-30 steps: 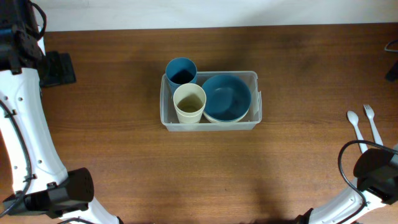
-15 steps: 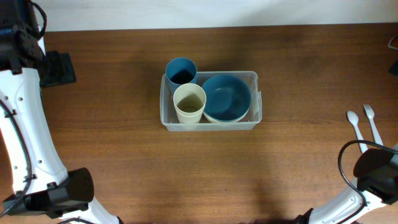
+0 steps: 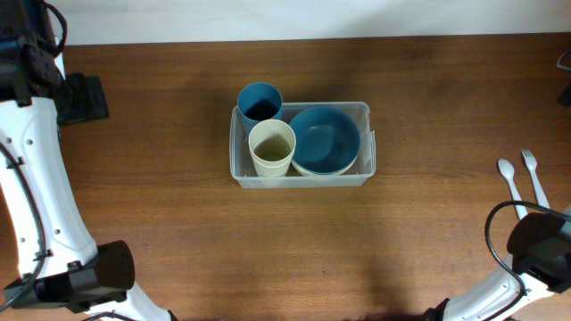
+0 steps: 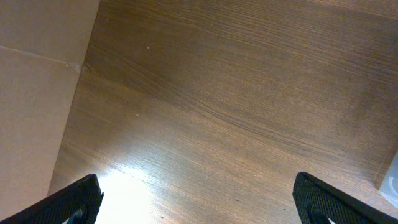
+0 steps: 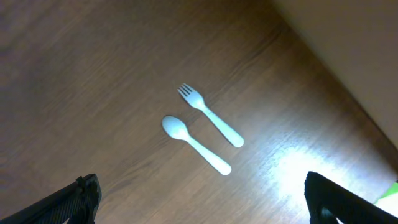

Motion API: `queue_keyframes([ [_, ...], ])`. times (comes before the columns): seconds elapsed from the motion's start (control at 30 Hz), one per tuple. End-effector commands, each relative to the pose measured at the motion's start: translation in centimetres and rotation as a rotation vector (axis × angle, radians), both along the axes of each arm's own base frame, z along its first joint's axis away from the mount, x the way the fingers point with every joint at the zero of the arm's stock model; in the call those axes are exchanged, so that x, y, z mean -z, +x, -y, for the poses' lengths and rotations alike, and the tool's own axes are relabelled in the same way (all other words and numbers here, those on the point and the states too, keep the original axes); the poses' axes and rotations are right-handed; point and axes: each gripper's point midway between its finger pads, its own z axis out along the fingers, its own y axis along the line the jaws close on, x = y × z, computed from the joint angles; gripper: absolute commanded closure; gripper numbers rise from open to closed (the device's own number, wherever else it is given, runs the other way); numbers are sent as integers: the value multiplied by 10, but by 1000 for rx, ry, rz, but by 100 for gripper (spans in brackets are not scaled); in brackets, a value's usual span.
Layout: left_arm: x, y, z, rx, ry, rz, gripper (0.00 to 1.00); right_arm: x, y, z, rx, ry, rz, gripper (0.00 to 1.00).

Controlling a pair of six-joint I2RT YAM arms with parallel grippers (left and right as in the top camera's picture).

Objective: Pack container

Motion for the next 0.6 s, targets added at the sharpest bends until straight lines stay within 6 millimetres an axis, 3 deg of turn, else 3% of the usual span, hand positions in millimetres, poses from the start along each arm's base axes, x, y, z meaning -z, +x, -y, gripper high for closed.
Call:
queue_keyframes([
  [0.0,-14,-5,-2,-6,22,39,0,2,9,-7,-24,44,35,1],
  [0.17,-14,-5,-2,-6,22,39,0,2,12,-9,-57,45,40,1],
  [0.3,-14,-5,-2,-6,22,39,0,6,22,-29,-390,53,9,1],
  [0.43,-14,-5,-2,-6,22,39,0,24,5,-42,-563,82,-110,1],
  [0.57,-14,-5,-2,-6,22,39,0,42,-8,-49,-586,143,-183,1],
])
